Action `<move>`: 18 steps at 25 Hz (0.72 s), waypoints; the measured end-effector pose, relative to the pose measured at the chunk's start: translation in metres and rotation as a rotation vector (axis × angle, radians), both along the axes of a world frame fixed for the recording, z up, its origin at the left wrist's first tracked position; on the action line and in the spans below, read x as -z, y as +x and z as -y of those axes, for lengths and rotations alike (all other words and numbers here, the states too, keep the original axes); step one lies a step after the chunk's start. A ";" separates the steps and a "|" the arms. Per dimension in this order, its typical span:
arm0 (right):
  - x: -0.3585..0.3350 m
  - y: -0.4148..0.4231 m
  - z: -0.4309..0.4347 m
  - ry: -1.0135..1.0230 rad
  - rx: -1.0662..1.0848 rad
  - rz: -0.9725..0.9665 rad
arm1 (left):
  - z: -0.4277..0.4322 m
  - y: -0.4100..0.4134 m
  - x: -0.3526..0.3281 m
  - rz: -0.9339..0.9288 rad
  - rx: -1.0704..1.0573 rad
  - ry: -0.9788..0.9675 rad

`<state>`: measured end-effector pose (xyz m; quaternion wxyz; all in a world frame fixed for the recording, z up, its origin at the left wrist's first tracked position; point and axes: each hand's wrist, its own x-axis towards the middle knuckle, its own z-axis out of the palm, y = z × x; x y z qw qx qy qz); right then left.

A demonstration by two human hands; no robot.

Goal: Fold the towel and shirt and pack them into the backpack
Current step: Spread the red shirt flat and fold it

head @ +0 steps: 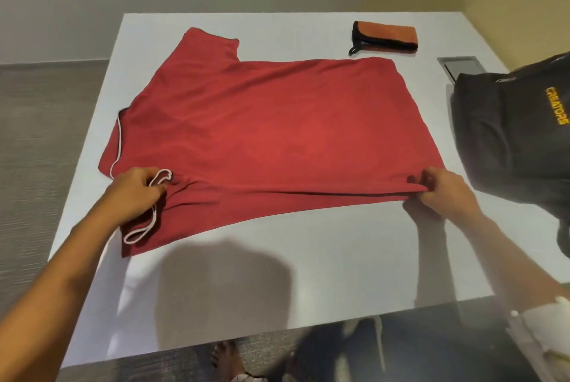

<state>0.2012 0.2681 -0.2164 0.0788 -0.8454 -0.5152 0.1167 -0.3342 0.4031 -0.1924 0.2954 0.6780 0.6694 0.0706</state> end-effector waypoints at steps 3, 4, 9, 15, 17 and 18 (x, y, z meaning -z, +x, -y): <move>-0.017 0.027 -0.014 -0.071 0.063 -0.066 | -0.032 0.001 -0.007 -0.024 0.057 0.045; -0.021 0.035 -0.020 -0.065 0.075 -0.083 | -0.041 0.004 -0.009 -0.053 0.065 0.083; -0.026 0.060 -0.066 0.107 0.222 -0.258 | -0.084 0.025 -0.019 -0.281 0.044 0.268; -0.012 0.052 -0.111 0.201 0.320 -0.217 | -0.097 0.032 0.005 -0.322 0.010 0.563; 0.005 0.048 -0.108 0.078 0.438 -0.132 | -0.079 0.026 0.020 -0.290 -0.051 0.513; 0.013 0.045 -0.102 0.030 0.495 -0.094 | -0.066 0.021 0.027 -0.277 -0.103 0.480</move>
